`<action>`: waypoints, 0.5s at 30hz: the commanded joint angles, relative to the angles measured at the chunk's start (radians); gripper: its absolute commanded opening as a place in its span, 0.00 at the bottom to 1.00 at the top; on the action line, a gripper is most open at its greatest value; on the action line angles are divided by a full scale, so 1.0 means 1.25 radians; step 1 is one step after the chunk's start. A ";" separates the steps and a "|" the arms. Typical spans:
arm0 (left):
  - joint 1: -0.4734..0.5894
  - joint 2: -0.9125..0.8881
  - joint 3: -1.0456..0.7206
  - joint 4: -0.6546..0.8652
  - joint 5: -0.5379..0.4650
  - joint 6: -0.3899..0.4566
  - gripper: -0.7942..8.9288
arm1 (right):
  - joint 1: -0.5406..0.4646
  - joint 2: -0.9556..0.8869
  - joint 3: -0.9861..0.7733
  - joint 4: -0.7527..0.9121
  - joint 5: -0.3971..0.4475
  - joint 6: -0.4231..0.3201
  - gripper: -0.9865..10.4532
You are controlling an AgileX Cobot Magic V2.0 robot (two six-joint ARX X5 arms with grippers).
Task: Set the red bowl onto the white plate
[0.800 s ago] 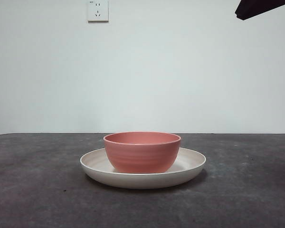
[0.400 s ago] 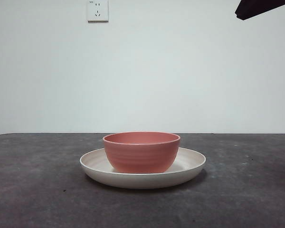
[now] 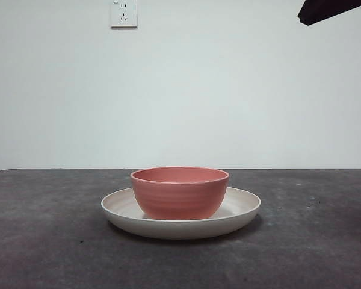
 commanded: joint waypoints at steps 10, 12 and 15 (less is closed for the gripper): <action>0.002 -0.080 -0.078 -0.072 0.000 -0.076 0.09 | 0.005 0.007 0.015 0.008 -0.001 -0.009 0.09; 0.002 -0.080 -0.078 -0.092 -0.001 -0.076 0.09 | 0.005 0.007 0.015 0.008 -0.001 -0.009 0.09; 0.002 -0.080 -0.084 -0.113 0.000 -0.076 0.09 | 0.005 0.007 0.015 0.008 -0.001 -0.009 0.09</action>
